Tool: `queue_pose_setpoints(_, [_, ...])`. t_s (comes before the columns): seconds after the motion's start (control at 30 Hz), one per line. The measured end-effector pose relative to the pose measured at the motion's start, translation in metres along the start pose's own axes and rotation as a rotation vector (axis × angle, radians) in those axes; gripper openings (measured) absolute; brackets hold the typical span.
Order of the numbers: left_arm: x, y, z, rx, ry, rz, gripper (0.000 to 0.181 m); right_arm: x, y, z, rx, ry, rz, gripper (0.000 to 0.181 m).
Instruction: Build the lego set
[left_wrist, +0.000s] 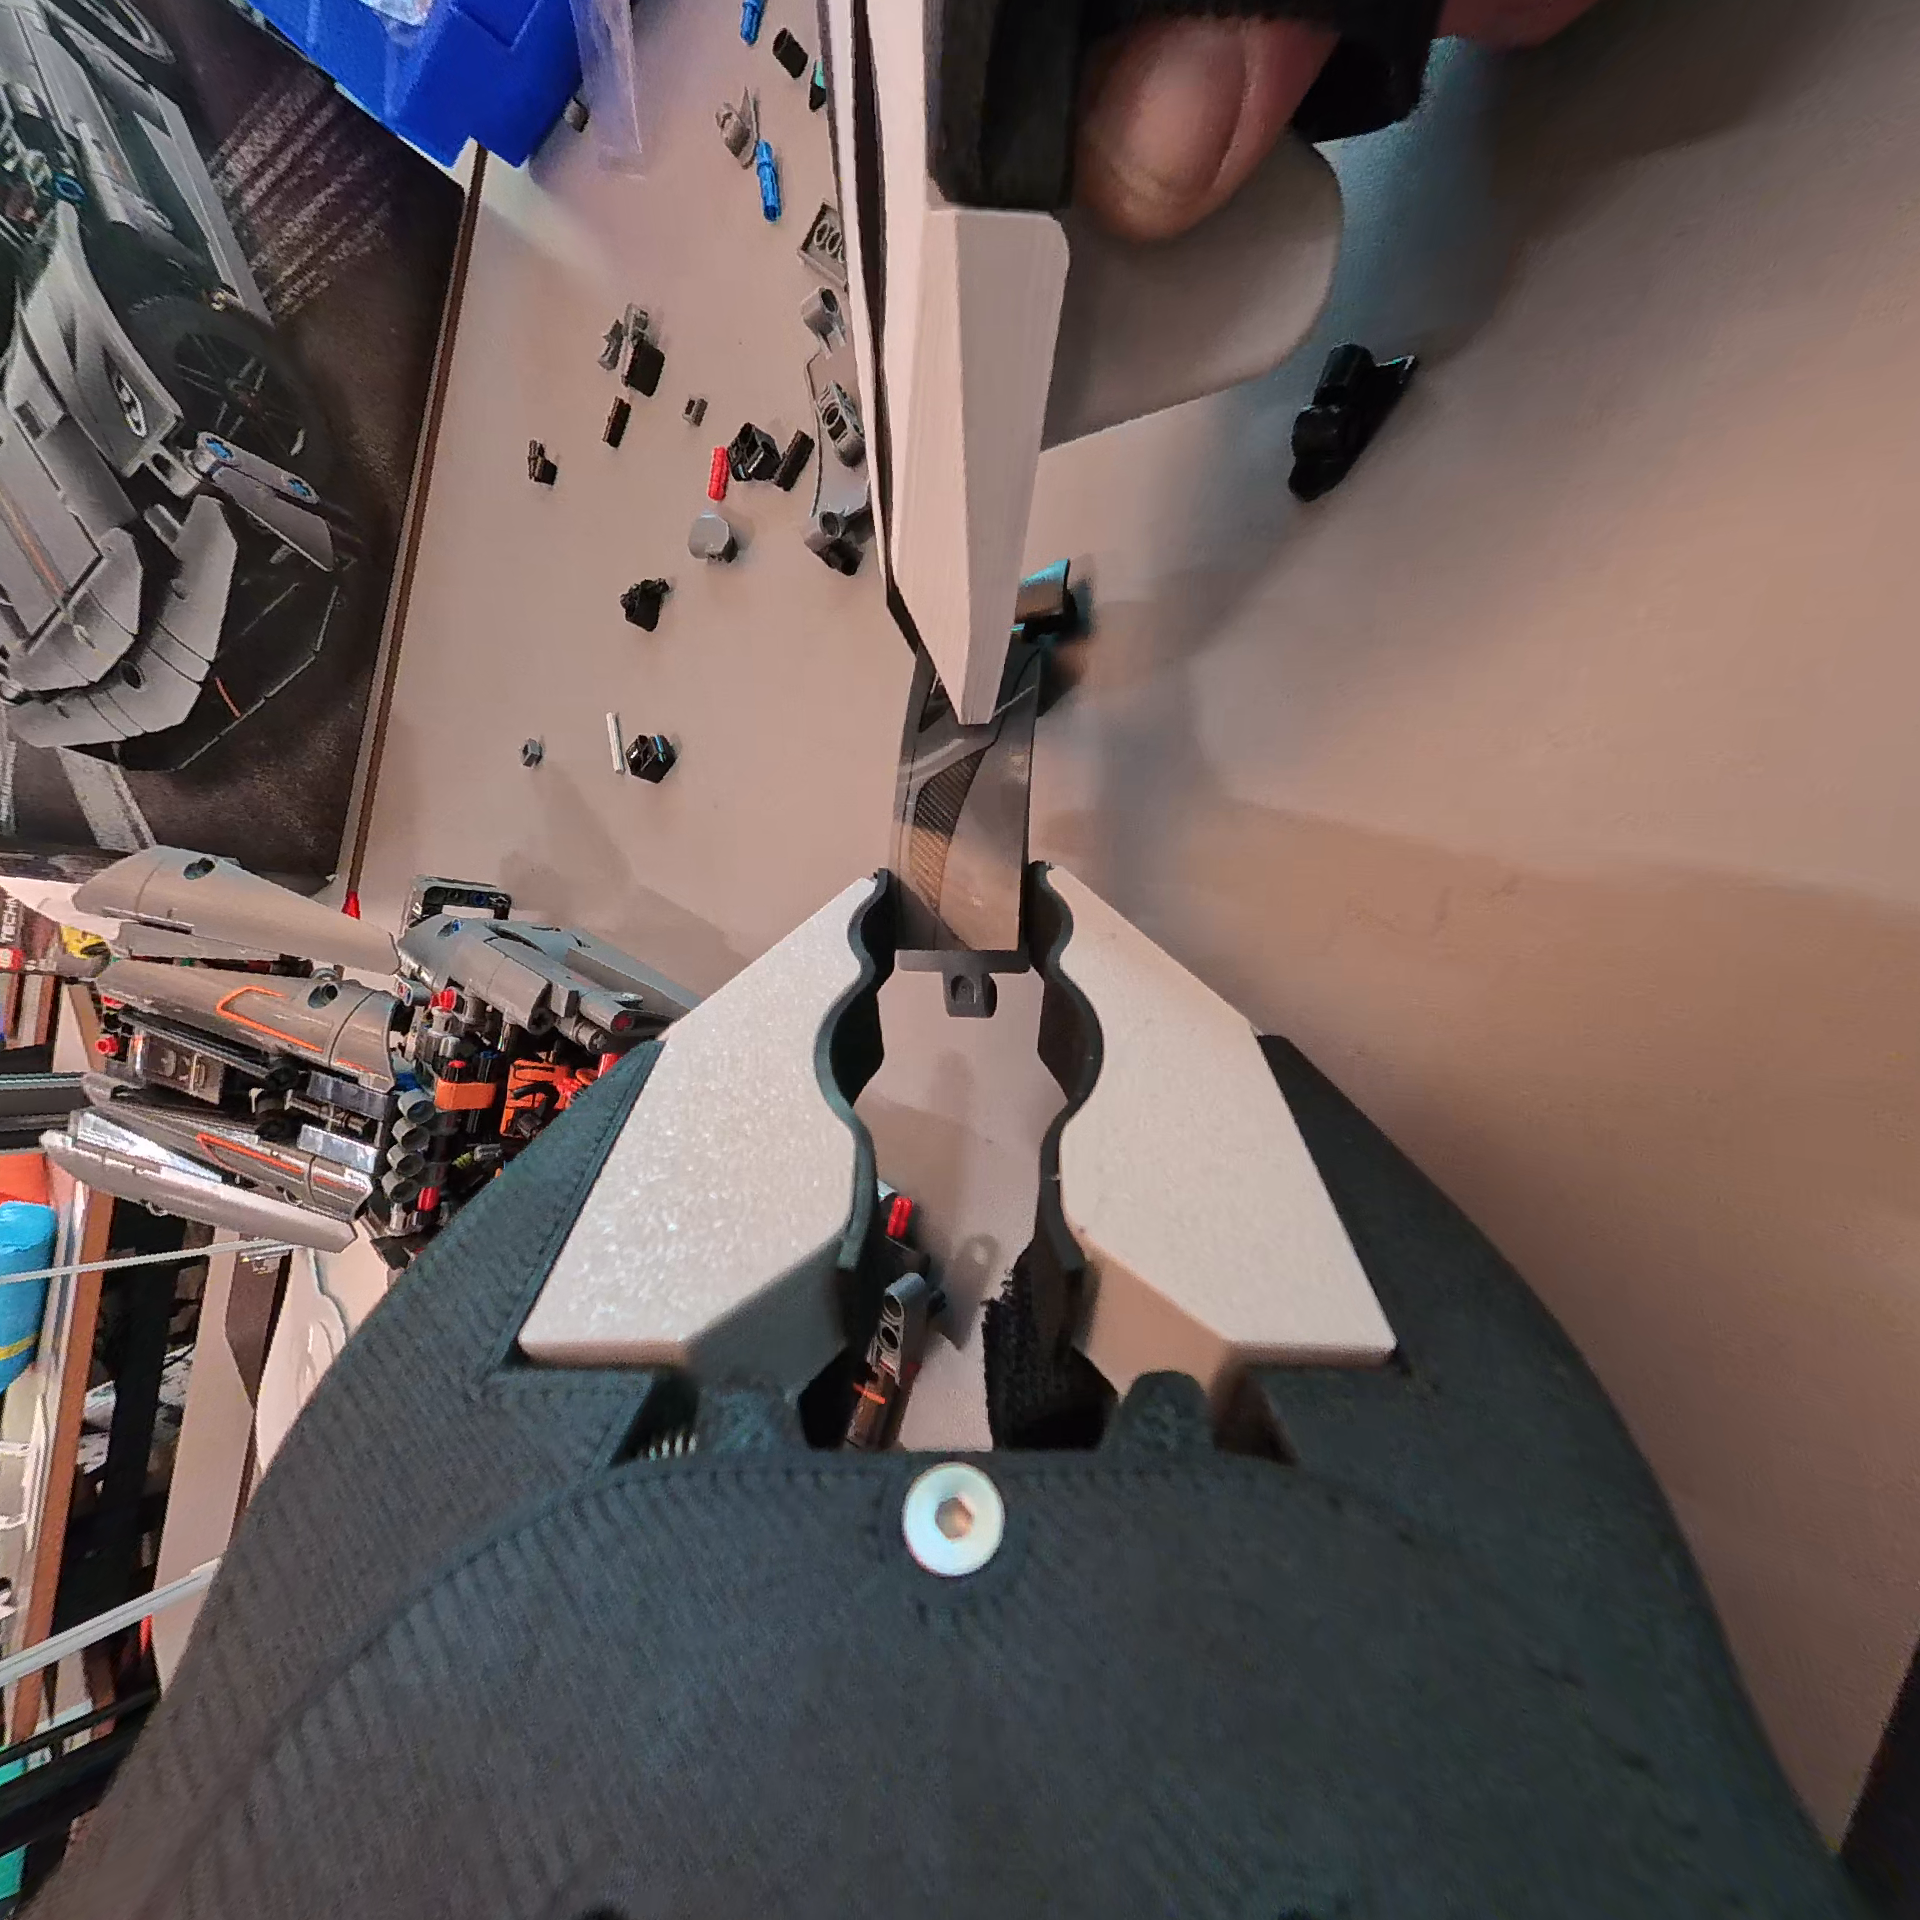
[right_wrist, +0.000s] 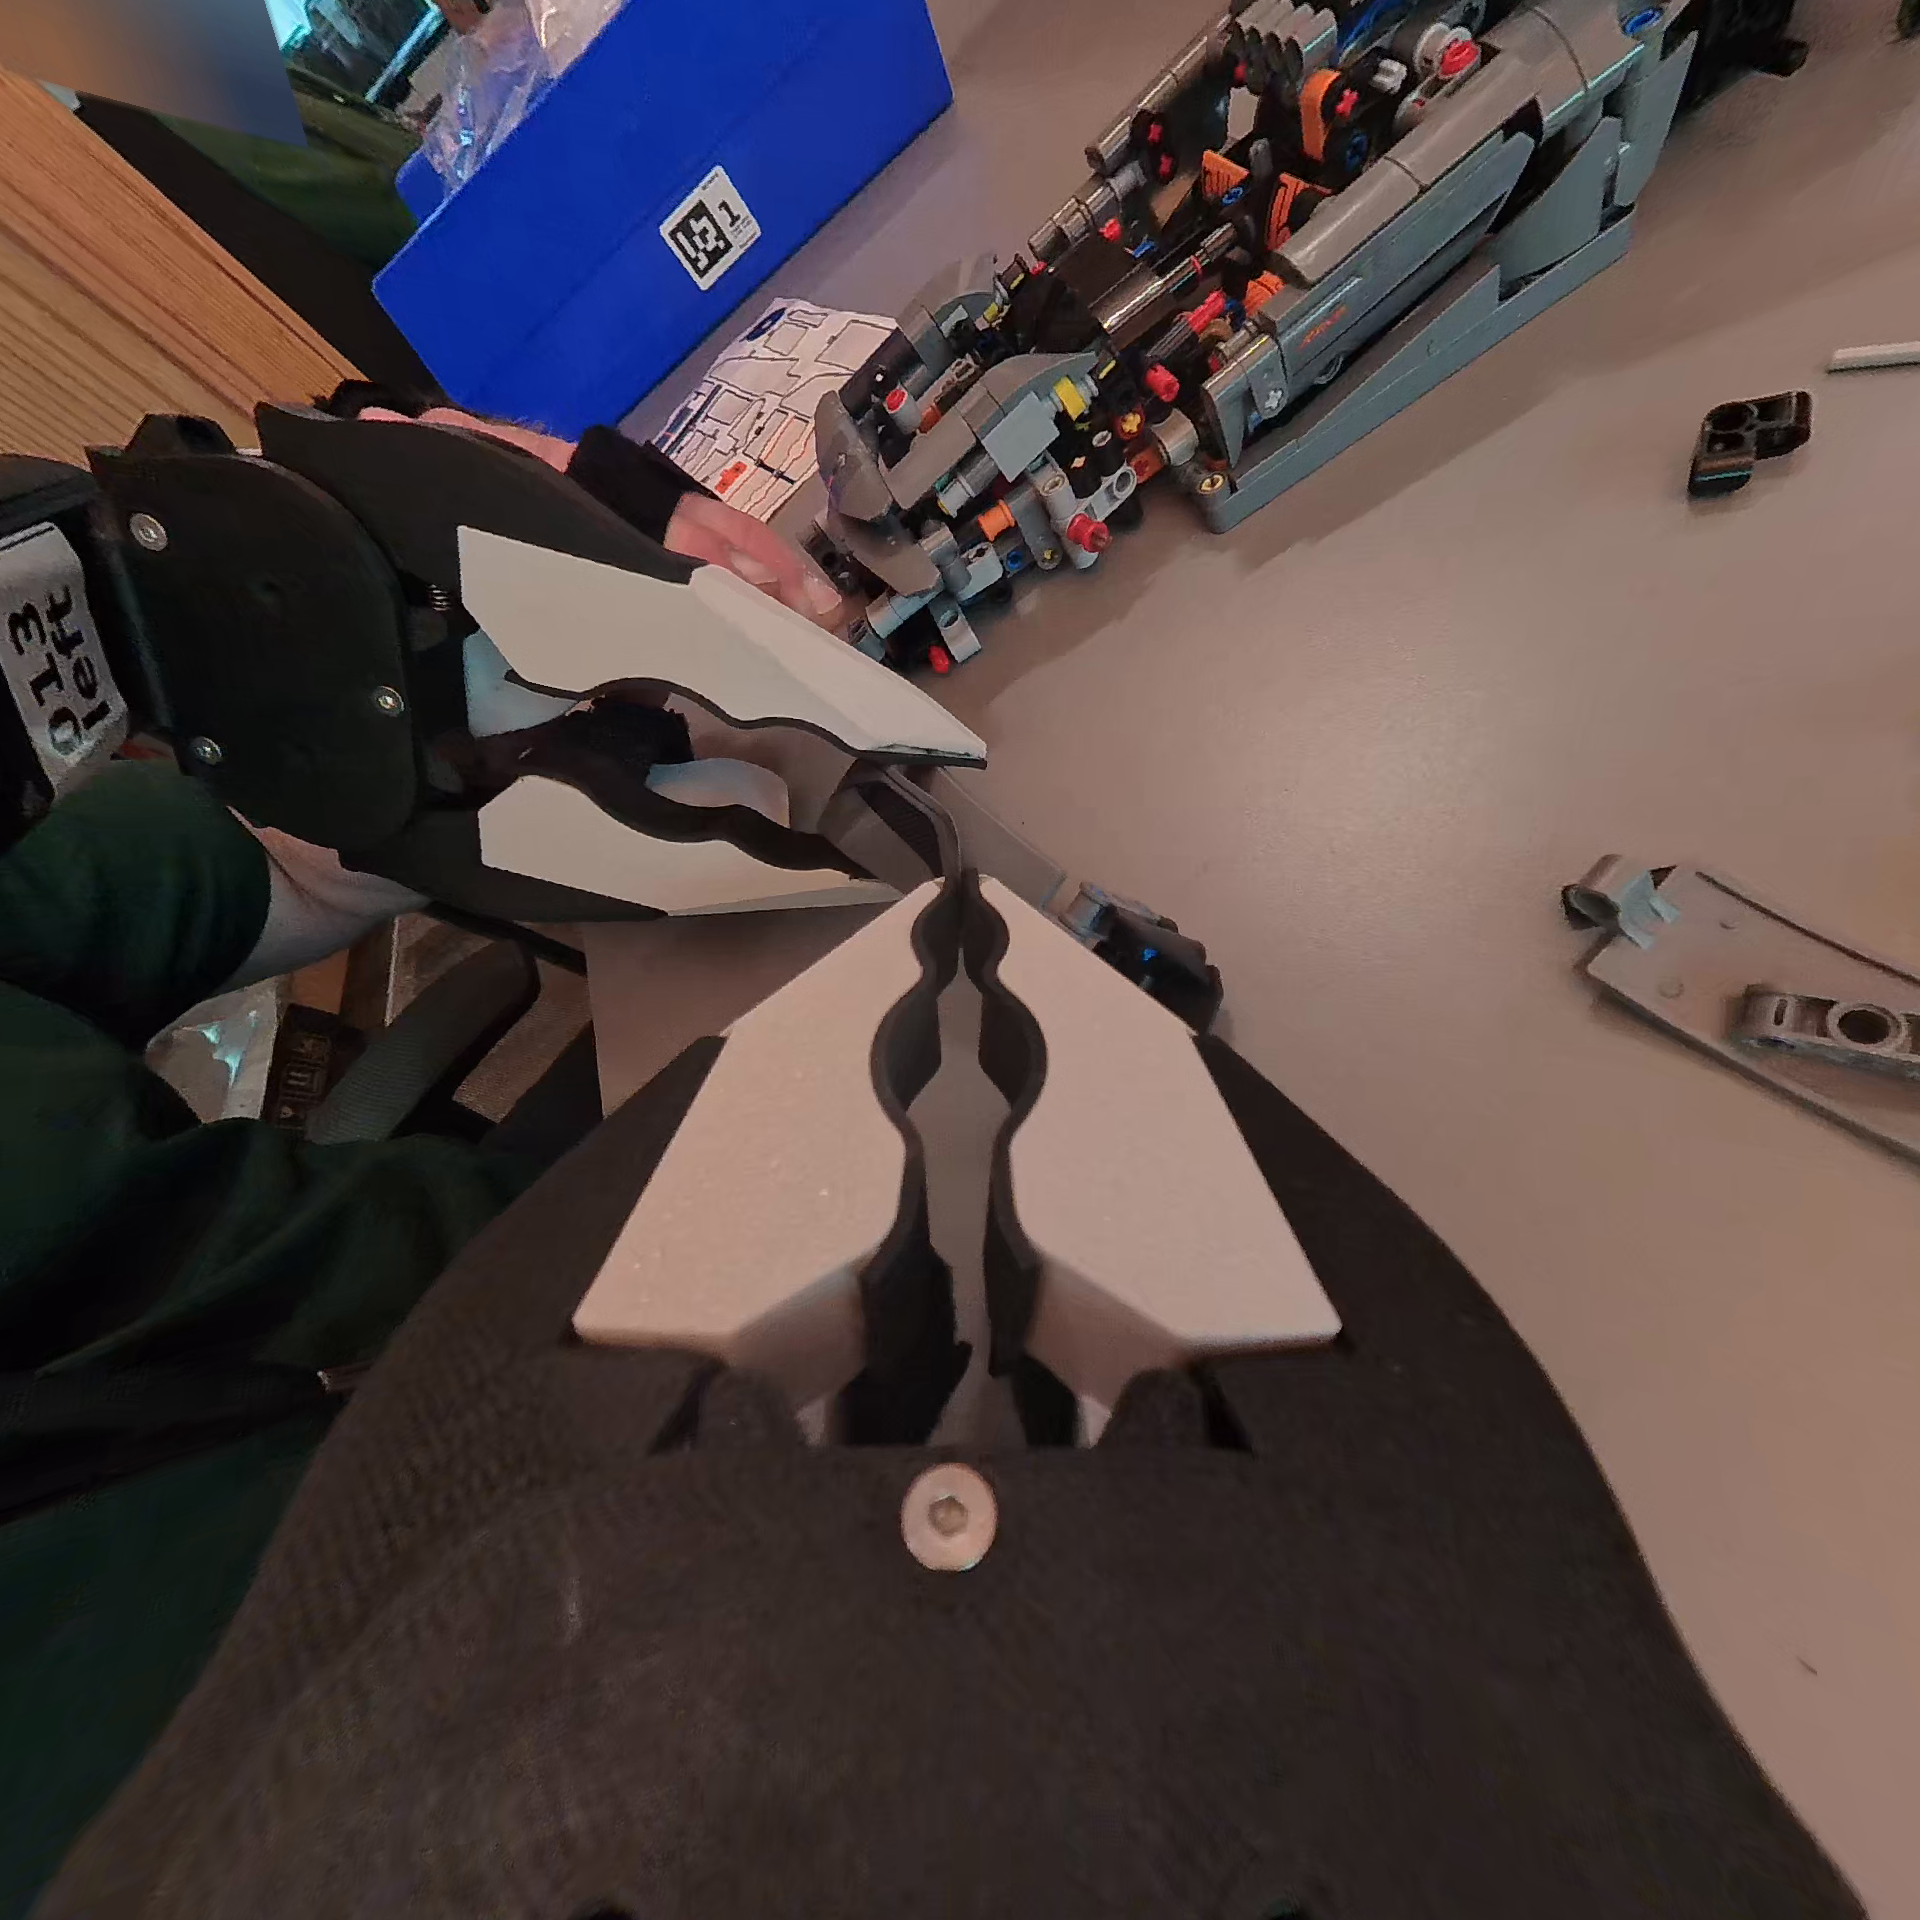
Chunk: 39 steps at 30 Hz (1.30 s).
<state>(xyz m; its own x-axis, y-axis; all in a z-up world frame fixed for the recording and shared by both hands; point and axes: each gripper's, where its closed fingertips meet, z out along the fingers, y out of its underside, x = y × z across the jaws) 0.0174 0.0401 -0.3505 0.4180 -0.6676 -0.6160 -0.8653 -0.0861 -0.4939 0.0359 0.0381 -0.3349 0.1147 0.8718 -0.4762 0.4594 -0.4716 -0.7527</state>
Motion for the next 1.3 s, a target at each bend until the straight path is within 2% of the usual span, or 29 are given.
queue_pose_setpoints(0.03, [-0.0001, -0.0003, -0.0002, 0.001, 0.0, 0.0, 0.022, 0.0001, 0.0001, -0.0002, -0.002, 0.007, -0.004, 0.0])
queue_pose_setpoints(1.3, [-0.0013, -0.0022, -0.0039, -0.01, -0.004, 0.01, 0.023, 0.0012, -0.0011, 0.0007, 0.012, 0.147, -0.069, 0.0])
